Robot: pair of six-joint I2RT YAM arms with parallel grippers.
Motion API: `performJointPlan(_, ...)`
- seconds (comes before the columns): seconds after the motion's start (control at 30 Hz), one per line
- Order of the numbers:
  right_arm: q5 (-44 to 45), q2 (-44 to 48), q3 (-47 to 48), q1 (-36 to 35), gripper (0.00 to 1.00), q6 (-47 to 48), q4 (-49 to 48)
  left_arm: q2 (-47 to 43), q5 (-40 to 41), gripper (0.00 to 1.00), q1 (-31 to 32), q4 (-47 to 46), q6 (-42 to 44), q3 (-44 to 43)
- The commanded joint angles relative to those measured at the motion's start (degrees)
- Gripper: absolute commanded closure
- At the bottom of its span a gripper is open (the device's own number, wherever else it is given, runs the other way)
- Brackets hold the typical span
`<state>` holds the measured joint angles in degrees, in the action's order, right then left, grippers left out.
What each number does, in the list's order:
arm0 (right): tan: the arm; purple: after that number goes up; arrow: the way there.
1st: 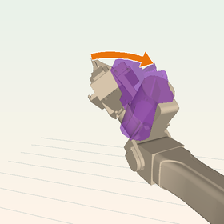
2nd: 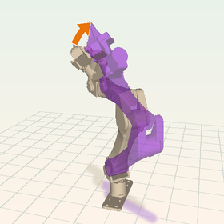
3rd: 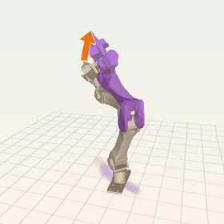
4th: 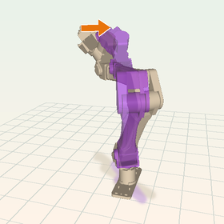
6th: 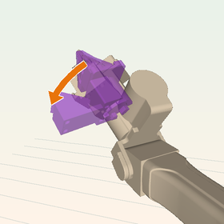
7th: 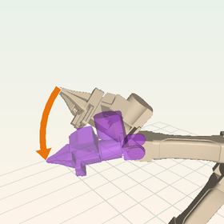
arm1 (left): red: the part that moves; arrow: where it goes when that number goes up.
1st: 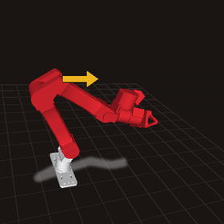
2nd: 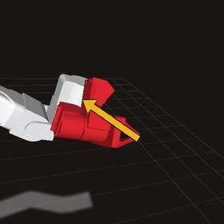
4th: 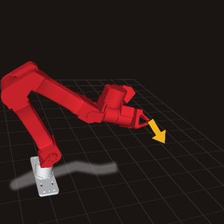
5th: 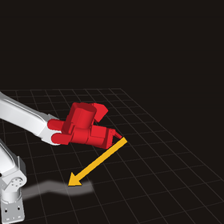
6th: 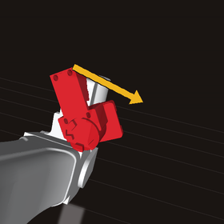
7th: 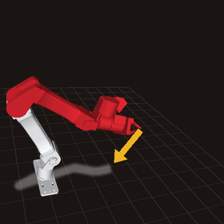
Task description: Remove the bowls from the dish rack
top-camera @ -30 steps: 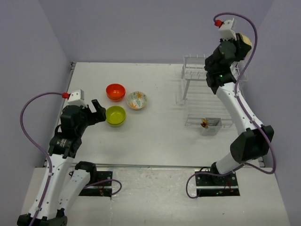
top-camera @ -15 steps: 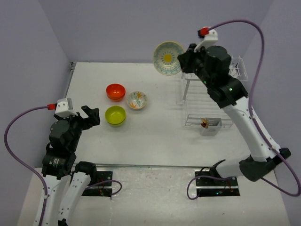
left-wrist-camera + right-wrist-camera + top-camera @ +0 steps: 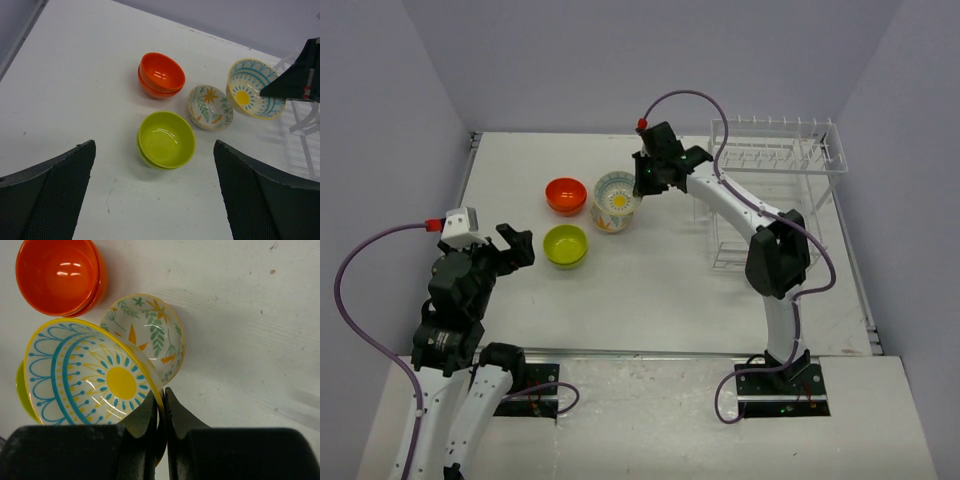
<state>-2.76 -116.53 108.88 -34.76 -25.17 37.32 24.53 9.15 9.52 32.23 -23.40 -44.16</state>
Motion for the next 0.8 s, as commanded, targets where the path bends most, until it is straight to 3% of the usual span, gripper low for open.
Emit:
performJointPlan(0.0, -2.77, -2.20, 8.00, -0.13, 1.00, -1.37, 1.17, 0.16, -0.09, 0.00, 0.06, -2.34, 0.02, 0.13)
performJointPlan(0.4, -10.68, -11.87, 11.44, -0.13, 0.95, -3.57, -1.20, 0.60, 0.26, 0.00, 0.06, -2.08, -0.16, 0.13)
performJointPlan(0.57, -4.37, -12.85, 10.93, -0.22, 0.96, -3.75, -0.66, 0.69, 0.26, 0.00, 0.24, -2.08, -0.16, 0.13)
performJointPlan(0.67, -2.86, -10.48, 6.79, -0.22, 0.94, -3.49, -4.18, 1.04, 0.26, 0.00, 0.41, -1.99, -0.16, 0.13)
performJointPlan(0.77, -3.30, -12.05, 8.89, -0.22, 0.92, -2.70, -2.78, 1.92, -0.09, 0.00, 0.41, -2.08, 0.02, 0.13)
